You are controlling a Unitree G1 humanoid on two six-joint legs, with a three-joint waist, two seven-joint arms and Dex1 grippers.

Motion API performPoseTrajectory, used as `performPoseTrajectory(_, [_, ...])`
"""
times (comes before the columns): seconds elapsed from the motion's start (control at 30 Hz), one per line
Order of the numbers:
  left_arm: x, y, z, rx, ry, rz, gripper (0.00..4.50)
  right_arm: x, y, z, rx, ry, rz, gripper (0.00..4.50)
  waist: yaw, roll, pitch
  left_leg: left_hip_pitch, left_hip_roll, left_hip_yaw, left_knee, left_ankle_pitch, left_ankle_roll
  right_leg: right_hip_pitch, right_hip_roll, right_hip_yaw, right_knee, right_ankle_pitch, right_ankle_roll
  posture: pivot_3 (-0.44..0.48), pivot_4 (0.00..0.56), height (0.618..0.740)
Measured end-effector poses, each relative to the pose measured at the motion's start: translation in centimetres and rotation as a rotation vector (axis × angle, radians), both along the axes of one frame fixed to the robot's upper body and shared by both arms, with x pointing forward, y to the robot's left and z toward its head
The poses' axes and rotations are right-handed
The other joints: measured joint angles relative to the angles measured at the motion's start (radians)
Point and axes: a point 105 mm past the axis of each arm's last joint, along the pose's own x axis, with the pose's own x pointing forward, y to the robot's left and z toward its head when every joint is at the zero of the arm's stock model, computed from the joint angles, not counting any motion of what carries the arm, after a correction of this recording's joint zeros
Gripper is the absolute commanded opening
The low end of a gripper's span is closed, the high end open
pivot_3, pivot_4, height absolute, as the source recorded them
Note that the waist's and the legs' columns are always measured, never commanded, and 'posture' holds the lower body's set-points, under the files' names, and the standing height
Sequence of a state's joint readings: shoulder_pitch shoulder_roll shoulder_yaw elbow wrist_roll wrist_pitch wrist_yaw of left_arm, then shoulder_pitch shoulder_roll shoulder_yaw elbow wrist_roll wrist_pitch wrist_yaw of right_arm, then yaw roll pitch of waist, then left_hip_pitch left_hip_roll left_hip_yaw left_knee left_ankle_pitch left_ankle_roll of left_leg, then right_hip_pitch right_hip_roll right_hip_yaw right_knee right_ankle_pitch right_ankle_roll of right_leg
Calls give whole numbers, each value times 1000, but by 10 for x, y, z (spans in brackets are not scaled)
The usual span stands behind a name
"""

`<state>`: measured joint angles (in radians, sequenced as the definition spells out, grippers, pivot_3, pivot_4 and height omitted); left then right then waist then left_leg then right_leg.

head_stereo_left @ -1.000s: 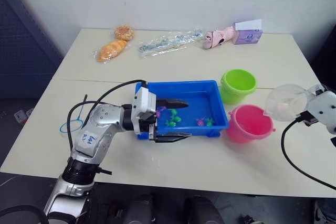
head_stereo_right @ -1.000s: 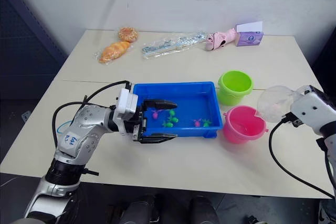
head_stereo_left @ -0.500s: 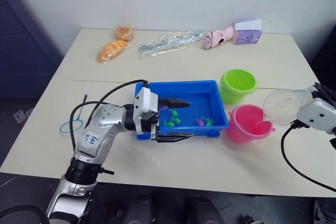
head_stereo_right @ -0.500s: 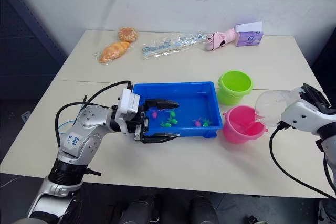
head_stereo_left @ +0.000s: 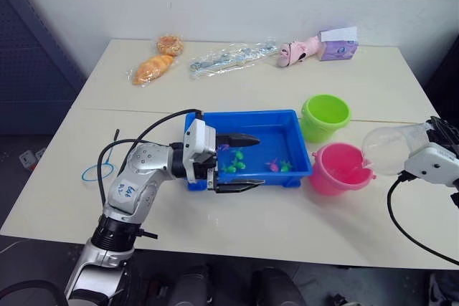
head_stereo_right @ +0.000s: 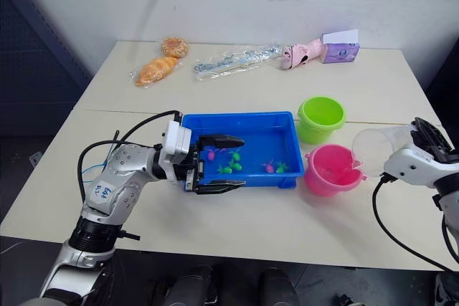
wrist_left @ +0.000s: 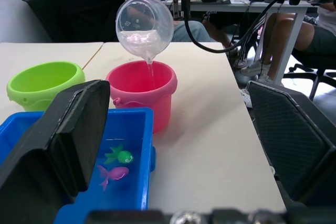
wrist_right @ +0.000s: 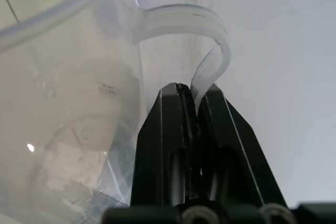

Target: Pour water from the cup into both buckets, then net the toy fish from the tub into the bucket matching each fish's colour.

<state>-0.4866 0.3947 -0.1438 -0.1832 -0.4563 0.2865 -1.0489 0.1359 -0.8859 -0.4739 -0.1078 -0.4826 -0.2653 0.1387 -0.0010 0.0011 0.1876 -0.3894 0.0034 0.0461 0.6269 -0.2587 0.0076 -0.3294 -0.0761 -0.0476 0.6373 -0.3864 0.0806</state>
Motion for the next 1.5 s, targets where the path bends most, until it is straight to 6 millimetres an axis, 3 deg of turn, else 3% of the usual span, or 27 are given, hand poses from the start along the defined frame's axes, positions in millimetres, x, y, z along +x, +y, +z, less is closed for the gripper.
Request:
performPoseTrajectory(0.73, [0,-3,-2,4,-2,0,4500,3,-4,2,65,-28,6,20,0,0,0,0,0,0,1,0,0,0,0,0,1,0,0,0,150,740])
performPoseTrajectory(0.97, [0,-3,-1,4,-5,1,4500,3,-11,-9,350,-40,12,20,-1,0,0,0,0,0,1,0,0,1,0,0,1,0,0,0,150,740])
performPoseTrajectory(1.23, [1,-2,0,-7,1,12,4500,5,-18,-1,770,-59,33,20,-2,0,0,0,0,0,2,0,1,1,0,0,2,0,0,0,150,740])
performPoseTrajectory(1.43, [8,10,8,-54,18,61,4500,15,-24,19,976,-105,53,20,-3,0,0,0,0,0,3,0,1,1,0,0,3,0,0,0,150,740])
performPoseTrajectory(1.5, [14,15,14,-82,30,94,4500,23,-26,42,1037,-136,74,20,-1,0,0,0,0,-1,3,0,2,1,-1,-1,3,0,0,0,150,740])
